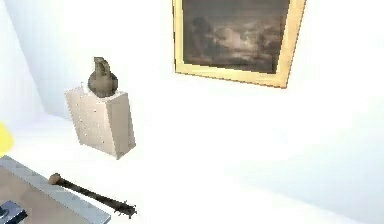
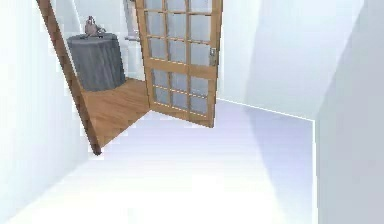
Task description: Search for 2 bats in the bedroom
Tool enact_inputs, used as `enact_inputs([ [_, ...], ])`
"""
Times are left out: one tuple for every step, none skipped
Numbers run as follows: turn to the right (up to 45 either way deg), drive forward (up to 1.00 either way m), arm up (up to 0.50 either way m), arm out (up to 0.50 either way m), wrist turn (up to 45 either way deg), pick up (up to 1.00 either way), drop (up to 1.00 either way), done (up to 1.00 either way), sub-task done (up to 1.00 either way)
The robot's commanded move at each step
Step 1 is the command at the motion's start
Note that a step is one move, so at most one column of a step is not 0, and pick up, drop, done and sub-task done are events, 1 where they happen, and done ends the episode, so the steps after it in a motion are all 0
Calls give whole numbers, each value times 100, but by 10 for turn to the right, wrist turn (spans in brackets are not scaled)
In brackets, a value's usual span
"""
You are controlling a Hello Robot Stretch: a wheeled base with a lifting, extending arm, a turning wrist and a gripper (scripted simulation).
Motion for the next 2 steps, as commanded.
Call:
enact_inputs([
  [-390,0,0,0,0,0,0,0,0],
  [0,0,0,0,0,0,0,100,0],
])
